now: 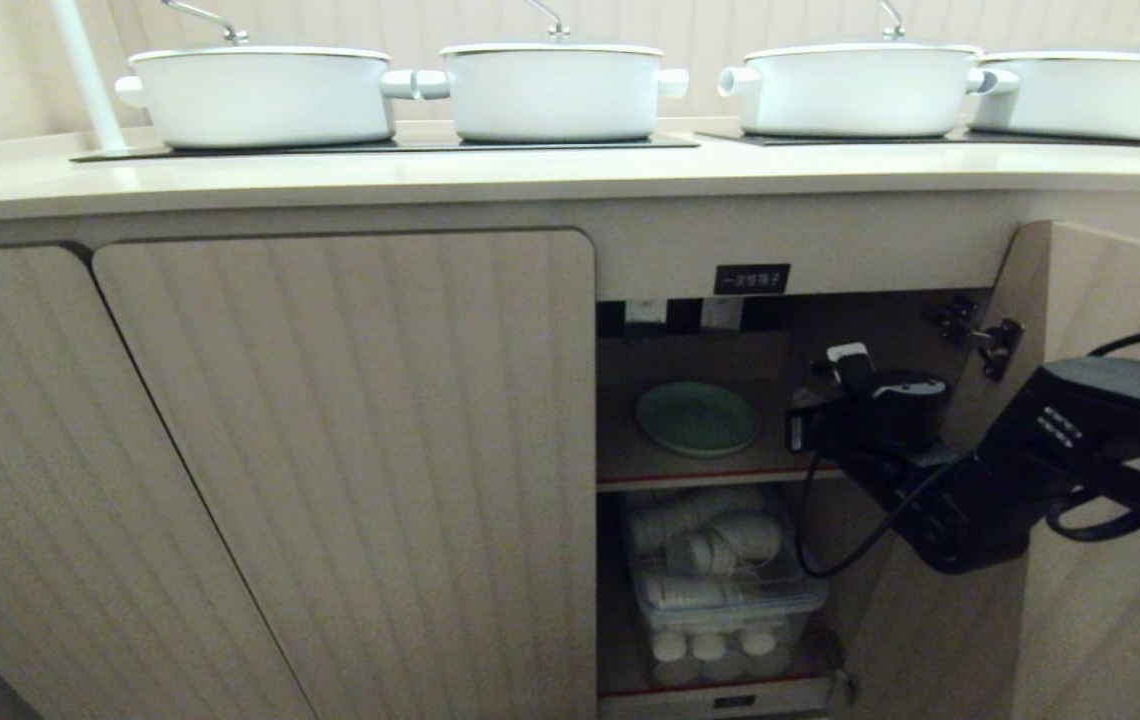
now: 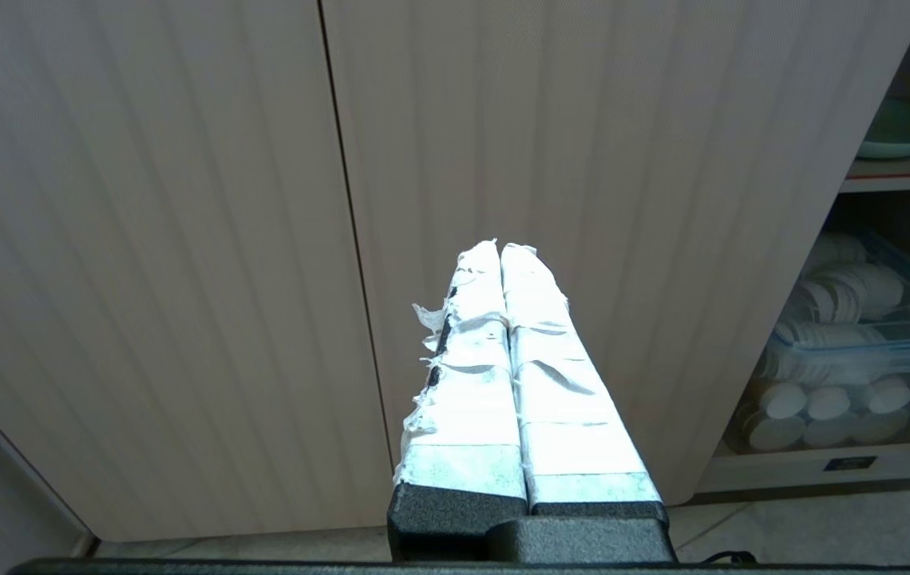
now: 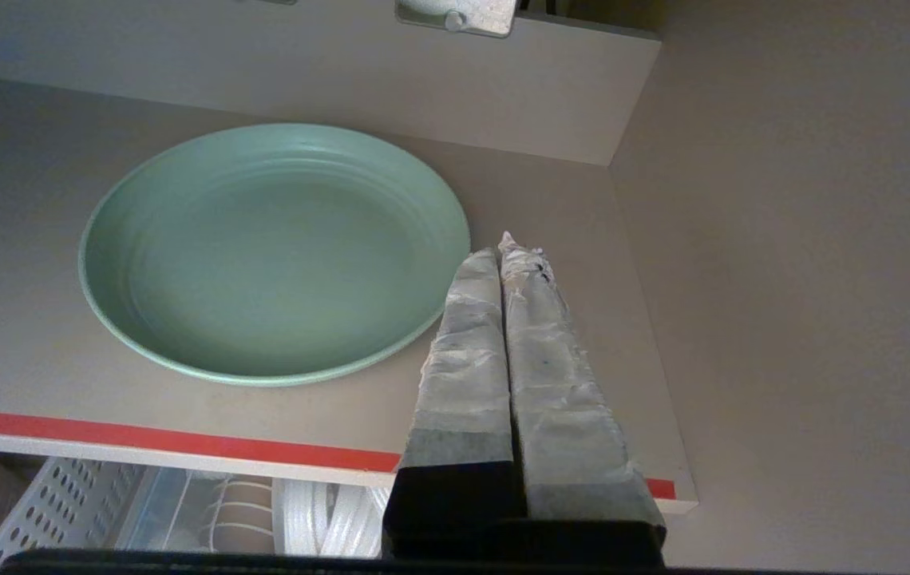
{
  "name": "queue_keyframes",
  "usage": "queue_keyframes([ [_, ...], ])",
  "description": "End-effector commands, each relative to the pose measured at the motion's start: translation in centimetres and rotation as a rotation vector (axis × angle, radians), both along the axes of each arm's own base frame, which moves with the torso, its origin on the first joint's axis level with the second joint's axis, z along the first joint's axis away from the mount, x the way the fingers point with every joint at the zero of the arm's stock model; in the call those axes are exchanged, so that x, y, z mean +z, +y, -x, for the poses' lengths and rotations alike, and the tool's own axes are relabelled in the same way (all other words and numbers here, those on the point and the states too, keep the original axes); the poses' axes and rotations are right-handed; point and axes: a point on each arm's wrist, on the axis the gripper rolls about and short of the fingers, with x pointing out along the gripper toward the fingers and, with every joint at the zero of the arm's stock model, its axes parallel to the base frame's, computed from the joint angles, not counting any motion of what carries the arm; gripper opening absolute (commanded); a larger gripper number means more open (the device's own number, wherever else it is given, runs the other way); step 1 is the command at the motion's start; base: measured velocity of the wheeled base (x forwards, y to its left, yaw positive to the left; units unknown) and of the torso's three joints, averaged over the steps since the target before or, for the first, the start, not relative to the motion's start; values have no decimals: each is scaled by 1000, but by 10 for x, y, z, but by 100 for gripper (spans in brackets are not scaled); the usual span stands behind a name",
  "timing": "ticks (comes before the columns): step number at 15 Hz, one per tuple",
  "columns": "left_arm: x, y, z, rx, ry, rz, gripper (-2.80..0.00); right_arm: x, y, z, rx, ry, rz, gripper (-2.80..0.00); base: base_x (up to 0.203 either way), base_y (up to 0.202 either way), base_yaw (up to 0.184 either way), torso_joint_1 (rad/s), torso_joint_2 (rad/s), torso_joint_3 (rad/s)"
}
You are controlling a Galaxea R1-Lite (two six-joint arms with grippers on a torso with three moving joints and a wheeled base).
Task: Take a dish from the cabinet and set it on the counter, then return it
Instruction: Take the plate from the cabinet
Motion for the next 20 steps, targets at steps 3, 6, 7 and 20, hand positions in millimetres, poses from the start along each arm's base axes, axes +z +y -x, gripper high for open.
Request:
queue_keyframes([
  [3,0,0,0,0,0,0,-280,-1,2,-1,3,-7,-2,-280,0,0,0,0,0,0],
  [6,0,0,0,0,0,0,-280,0,7,-5,13,-22,-5,-280,0,0,0,0,0,0],
  [7,0,0,0,1,0,0,-280,1,7,-6,13,-25,-6,-280,0,0,0,0,0,0],
  [20,0,0,0,0,0,0,-280,-1,10,-5,19,-27,-9,0,0,0,0,0,0,0],
])
